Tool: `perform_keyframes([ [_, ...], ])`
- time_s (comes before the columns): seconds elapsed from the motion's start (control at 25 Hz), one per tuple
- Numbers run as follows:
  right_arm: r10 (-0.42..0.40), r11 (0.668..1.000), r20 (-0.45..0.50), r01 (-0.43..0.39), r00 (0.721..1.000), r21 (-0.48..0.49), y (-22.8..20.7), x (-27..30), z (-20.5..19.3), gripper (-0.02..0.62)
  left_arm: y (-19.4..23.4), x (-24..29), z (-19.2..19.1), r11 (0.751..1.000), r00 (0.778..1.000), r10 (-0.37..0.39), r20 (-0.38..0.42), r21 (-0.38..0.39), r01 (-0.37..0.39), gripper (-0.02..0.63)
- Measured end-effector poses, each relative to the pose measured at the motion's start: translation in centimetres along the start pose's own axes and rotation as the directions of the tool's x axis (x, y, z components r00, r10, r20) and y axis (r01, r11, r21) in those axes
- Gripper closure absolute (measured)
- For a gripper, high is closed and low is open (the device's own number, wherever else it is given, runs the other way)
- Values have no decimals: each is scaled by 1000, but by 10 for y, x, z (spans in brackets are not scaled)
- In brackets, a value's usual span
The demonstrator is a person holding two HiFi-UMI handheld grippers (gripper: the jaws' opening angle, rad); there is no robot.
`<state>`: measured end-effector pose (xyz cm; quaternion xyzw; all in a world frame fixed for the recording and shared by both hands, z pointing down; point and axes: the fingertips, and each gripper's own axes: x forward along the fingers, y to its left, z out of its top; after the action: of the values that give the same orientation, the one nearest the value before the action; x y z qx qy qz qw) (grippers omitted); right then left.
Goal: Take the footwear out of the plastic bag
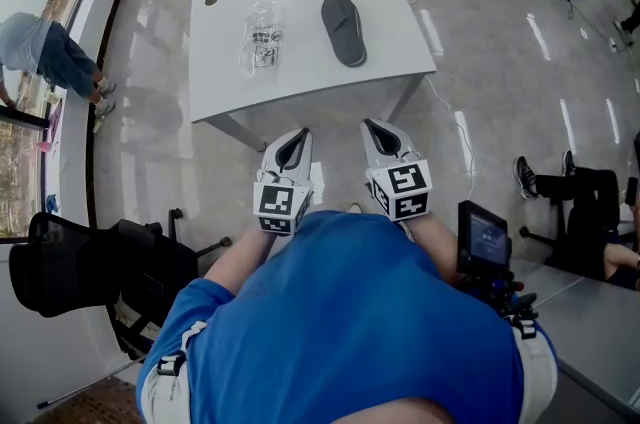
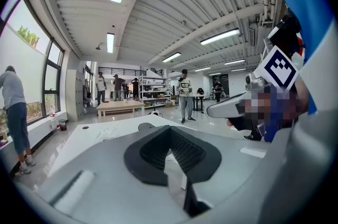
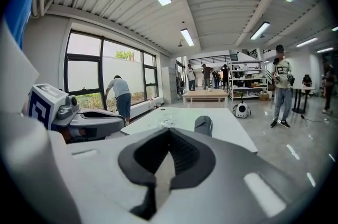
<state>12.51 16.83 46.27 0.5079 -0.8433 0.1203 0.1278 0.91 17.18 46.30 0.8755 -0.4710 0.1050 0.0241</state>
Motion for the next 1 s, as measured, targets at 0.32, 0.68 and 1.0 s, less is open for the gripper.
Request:
perform_keyframes([
  [0.32, -4, 1000, 6, 4, 1000, 8, 0, -5, 2, 594, -7, -4, 5, 1000, 1000, -4, 1, 12, 4, 600],
  [0.68, 6, 1000, 5, -6, 1000, -3, 1, -8, 2, 592, -10, -6, 8, 1000, 1000, 9, 3, 14, -9, 600],
  [1.0, 15, 1000, 4, -15, 1000, -19, -5, -6, -1, 594, -12, 1, 9, 1000, 1000, 21, 9, 18, -21, 600],
])
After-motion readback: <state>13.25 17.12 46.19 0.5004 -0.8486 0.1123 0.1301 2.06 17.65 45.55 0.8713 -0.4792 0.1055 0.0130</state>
